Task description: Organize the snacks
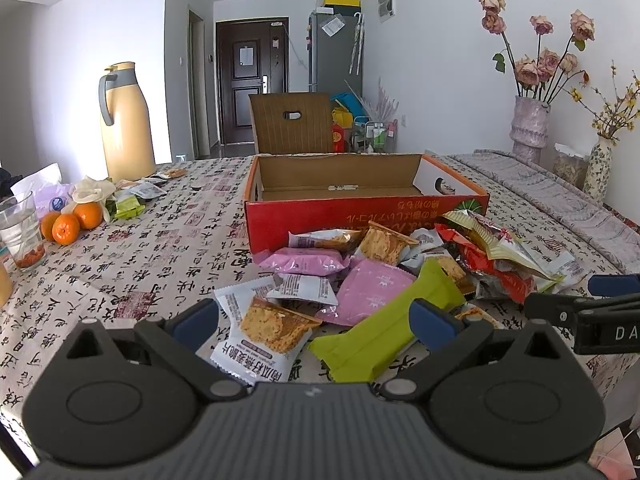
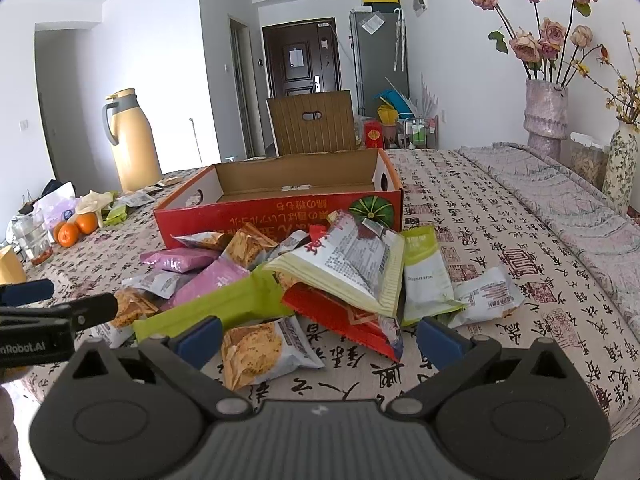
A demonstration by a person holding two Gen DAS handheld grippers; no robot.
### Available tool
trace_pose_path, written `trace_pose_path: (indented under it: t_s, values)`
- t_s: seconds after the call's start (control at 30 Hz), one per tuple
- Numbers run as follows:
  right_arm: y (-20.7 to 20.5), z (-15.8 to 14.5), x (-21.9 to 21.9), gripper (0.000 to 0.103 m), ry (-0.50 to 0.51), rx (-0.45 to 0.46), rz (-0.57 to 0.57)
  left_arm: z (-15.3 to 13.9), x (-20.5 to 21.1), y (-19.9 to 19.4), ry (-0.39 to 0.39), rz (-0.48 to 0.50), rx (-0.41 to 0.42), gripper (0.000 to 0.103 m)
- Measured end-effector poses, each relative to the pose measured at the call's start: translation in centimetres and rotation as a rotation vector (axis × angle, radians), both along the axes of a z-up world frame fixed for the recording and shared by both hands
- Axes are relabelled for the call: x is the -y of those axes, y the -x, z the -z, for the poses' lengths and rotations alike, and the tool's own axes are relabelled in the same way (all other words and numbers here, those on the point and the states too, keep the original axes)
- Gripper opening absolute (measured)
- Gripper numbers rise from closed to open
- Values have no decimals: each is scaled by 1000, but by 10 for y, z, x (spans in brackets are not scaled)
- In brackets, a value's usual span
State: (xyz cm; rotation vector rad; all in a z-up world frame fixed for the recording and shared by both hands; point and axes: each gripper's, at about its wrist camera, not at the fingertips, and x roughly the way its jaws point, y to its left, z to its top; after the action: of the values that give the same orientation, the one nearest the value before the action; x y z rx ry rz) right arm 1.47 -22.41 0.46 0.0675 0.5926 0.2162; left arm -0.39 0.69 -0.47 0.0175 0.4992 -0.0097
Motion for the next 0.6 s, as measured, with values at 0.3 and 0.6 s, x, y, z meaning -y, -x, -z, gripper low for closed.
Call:
trace_pose_path:
  t_s: [0.3,0.6]
  values:
    - [0,1,0,103,0,-1,0,1,0,0,1,-2,-2,103]
    - [0,1,0,103,-1,0,-1,1,-1,1,3,2,3,103]
